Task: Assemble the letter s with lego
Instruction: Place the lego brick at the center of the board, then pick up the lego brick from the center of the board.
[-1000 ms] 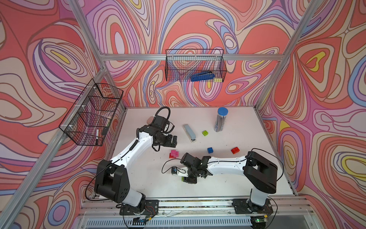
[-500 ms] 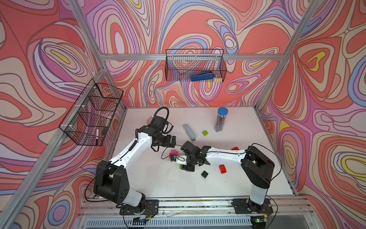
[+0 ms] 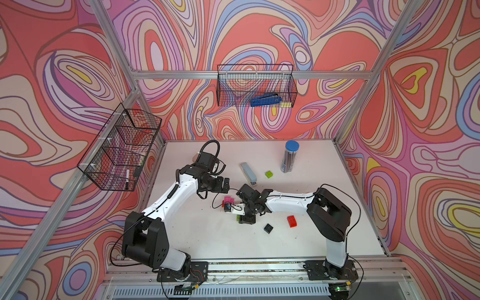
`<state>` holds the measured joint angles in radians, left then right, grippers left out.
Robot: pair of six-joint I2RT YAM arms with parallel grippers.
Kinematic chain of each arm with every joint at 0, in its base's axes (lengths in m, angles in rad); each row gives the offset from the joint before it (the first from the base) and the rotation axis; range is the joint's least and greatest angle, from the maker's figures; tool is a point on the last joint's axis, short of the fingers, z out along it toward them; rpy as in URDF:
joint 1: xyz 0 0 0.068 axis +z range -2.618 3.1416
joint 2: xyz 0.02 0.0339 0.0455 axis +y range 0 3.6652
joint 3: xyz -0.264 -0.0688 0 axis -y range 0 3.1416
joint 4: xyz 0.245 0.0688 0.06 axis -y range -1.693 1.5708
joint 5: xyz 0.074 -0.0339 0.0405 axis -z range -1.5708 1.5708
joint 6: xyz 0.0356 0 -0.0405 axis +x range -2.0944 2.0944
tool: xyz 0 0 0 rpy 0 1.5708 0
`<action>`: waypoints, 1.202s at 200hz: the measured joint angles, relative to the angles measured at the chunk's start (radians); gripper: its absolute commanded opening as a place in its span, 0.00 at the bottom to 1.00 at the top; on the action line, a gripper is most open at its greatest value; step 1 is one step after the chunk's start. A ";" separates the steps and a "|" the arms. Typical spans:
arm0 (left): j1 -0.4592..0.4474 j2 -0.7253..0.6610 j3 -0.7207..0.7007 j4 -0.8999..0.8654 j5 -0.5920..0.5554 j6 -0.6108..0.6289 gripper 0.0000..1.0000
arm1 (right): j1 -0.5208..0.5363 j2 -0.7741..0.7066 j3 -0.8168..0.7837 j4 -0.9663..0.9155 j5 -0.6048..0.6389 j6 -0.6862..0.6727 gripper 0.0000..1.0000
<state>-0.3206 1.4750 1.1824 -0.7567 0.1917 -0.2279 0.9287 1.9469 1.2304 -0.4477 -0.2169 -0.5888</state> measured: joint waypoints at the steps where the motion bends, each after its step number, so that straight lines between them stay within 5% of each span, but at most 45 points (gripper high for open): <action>1: 0.000 0.000 0.000 0.000 0.000 0.000 1.00 | 0.000 0.000 0.000 0.000 0.000 0.000 0.58; 98: 0.002 0.000 -0.008 0.009 0.010 0.009 1.00 | -0.116 -0.229 -0.076 -0.048 0.010 0.004 0.70; 240: 0.007 0.000 -0.031 0.021 0.018 0.018 1.00 | -0.138 -0.059 -0.015 -0.110 0.109 -0.084 0.68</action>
<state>-0.3134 1.4750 1.1515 -0.7353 0.2100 -0.2096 0.7902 1.8881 1.2156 -0.5579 -0.1081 -0.6727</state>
